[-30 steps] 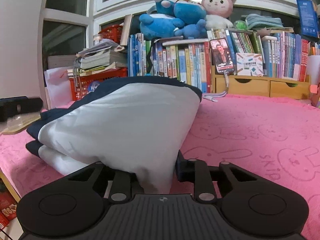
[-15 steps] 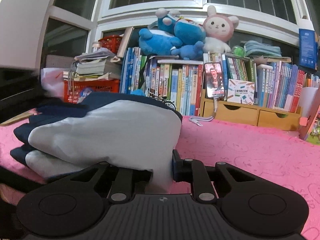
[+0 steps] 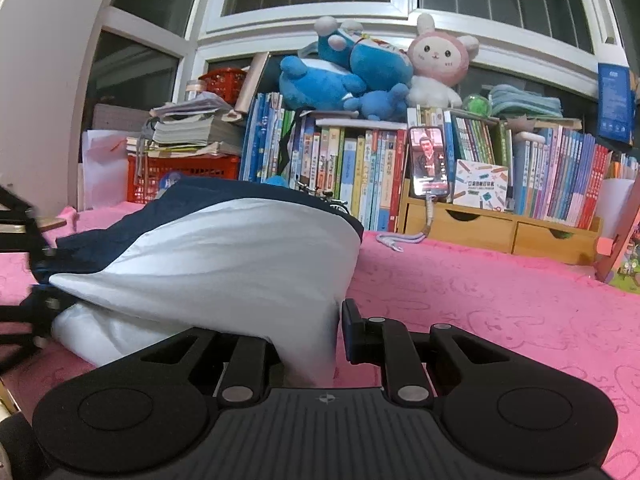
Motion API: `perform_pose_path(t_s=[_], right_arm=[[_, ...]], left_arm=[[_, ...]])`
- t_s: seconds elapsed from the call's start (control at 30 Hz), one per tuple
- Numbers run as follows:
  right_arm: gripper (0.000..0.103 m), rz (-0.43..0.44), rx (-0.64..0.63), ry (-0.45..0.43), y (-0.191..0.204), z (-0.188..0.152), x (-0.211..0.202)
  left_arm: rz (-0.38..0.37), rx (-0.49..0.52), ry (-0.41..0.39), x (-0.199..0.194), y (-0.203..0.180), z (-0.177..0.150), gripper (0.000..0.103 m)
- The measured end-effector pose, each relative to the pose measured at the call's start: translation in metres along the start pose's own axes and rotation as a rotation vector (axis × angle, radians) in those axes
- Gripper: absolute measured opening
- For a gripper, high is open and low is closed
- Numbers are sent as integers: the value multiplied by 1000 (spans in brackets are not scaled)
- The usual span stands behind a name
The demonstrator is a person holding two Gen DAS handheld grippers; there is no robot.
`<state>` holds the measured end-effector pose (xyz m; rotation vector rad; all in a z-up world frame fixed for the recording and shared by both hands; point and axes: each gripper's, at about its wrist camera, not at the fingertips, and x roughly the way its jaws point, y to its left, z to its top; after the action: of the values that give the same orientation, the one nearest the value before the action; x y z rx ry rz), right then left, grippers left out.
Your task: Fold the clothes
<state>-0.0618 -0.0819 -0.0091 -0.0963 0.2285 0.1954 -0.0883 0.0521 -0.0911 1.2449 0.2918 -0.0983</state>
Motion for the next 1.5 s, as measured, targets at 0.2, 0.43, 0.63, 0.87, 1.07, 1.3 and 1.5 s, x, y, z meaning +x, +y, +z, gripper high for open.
perform_pose_path(t_s=[0.2, 0.43, 0.63, 0.87, 1.07, 1.3, 1.5], right_arm=[[19, 3, -34, -6, 4, -1, 0], [19, 5, -25, -3, 3, -1, 0], [19, -4, 5, 7, 1, -2, -1], [27, -13, 95, 56, 1, -13, -3], [26, 1, 74, 36, -1, -5, -7], [23, 4, 59, 29, 0, -2, -9], [22, -4, 47, 22, 0, -3, -10]], left_arm=[[9, -38, 44, 2, 2, -3, 7], [31, -82, 95, -6, 8, -13, 10], [54, -288, 212, -19, 35, -35, 12], [56, -216, -36, -45, 42, 12, 25], [-89, -86, -294, -57, 15, 61, 31], [-168, 17, -348, -32, -5, 83, 31], [-66, -39, -167, -6, 6, 58, 9]])
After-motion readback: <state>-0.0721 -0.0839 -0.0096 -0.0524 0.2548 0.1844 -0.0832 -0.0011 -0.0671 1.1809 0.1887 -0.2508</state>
